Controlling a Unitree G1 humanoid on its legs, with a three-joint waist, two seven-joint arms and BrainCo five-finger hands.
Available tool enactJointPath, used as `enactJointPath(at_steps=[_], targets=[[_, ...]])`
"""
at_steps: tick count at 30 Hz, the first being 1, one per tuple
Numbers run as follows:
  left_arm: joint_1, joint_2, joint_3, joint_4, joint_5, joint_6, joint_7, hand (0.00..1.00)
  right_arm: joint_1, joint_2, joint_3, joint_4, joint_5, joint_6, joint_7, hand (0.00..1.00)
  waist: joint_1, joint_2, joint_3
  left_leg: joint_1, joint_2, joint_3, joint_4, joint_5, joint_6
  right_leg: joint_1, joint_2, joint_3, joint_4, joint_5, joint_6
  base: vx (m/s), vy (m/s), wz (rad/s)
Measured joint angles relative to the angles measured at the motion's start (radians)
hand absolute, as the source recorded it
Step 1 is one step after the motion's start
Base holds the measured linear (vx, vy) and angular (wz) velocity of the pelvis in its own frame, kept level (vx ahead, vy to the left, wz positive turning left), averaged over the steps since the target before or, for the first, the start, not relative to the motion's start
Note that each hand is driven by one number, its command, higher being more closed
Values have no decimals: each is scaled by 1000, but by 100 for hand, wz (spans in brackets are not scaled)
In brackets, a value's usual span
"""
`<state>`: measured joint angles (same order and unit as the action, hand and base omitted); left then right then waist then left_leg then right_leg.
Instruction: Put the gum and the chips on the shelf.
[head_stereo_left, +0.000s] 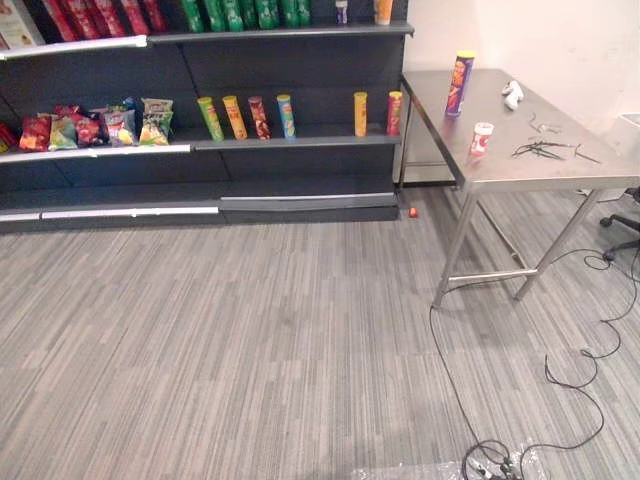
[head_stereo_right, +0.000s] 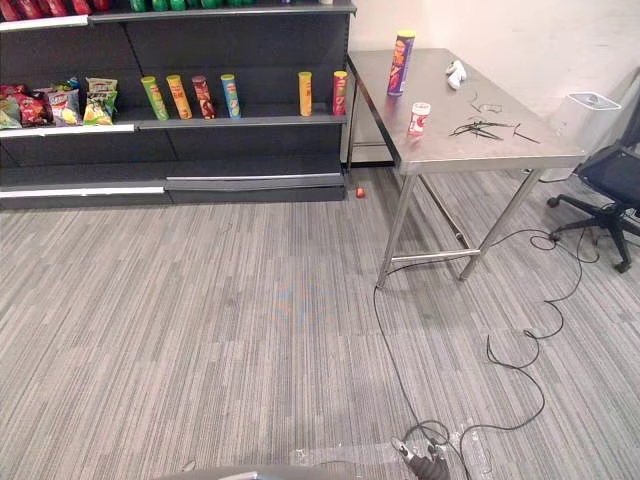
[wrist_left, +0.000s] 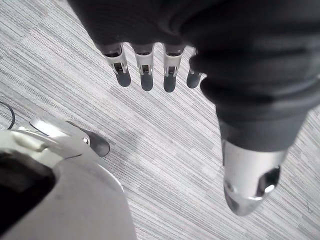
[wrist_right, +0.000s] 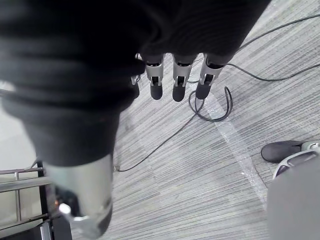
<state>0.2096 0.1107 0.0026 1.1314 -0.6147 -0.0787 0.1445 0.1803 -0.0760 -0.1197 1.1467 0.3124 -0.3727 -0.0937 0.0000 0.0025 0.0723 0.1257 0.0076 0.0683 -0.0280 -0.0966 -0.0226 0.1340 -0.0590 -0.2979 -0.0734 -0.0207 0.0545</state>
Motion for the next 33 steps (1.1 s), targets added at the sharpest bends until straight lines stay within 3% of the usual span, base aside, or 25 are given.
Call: enactJointPath(at_steps=[3, 6, 7, 12, 15, 22, 33], targets=[[-8, 1, 8, 13, 0, 3, 0, 0, -5, 2, -7, 0, 18, 31, 26, 0, -2, -3, 3, 7, -2, 1, -3, -1, -2, 13, 0, -11, -15, 2, 4, 78, 7, 6], [-14, 1, 28, 13, 1, 5, -2, 0, -23, 9, -33, 9, 87, 93, 67, 0, -1, -14, 21, 22, -1, 2, -4, -2, -10, 30, 0, -26, -16, 0, 7, 11, -10, 9], [-16, 1, 36, 13, 2, 5, -3, 0, -29, 13, -43, 9, 105, 110, 82, 0, 0, -7, 20, 22, -1, 3, -4, -1, -11, 30, 0, -27, -15, -1, 9, 0, 0, 0], [-19, 1, 45, 15, 3, 14, -10, 0, -35, 23, -68, 9, 107, 113, 86, 0, 0, -10, 27, 27, 1, 6, -4, -1, -11, 32, 0, -27, -9, -7, 18, -32, -11, -1], [-21, 2, 45, 22, 3, 12, -32, 0, -40, 21, -71, 9, 121, 154, 80, 0, 0, -10, 31, 34, 3, 8, -6, 0, -14, 36, 1, -26, -8, -7, 17, -54, -11, -1], [-21, 2, 43, 24, 2, 3, -43, 0, -39, 21, -69, 11, 81, 110, 79, 0, 0, -12, 38, 53, 4, 13, -25, 11, -15, 47, 2, -25, -8, -6, 16, -39, -3, -1], [-35, 3, 43, 53, 1, 2, -56, 0, -39, 20, -67, 12, 44, 107, 49, 0, 1, -14, 43, 73, 5, 31, -38, 8, -19, 62, 5, -16, -16, -6, 16, -4, 2, -4]])
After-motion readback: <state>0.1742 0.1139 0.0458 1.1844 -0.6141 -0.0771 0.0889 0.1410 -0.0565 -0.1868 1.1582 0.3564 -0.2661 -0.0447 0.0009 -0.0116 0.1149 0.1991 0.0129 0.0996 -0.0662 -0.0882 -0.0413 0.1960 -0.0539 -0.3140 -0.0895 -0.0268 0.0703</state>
